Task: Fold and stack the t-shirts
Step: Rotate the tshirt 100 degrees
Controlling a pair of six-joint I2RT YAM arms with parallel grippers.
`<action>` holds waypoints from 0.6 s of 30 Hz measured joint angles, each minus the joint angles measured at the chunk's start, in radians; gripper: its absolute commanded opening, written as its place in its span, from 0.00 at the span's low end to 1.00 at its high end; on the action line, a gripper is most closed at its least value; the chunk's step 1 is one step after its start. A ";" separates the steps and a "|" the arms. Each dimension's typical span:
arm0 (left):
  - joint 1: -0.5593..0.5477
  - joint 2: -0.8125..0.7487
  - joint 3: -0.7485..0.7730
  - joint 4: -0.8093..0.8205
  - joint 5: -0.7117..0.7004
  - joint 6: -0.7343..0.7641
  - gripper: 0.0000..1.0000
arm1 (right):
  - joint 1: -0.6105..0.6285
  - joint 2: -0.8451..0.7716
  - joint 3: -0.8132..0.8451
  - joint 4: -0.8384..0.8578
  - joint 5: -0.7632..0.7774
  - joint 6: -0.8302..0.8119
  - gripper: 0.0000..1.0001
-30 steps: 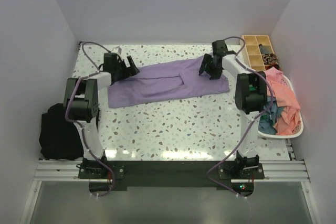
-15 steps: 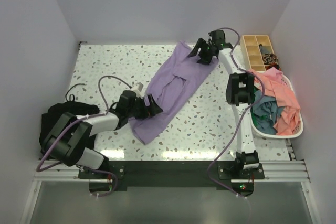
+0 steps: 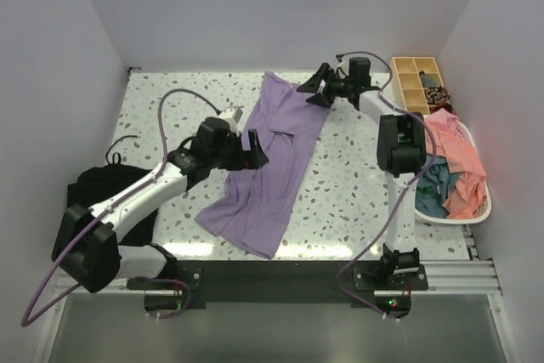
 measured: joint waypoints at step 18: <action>0.220 1.265 1.296 0.291 0.592 0.168 1.00 | 0.230 -0.869 -0.786 -0.196 0.423 -0.327 0.75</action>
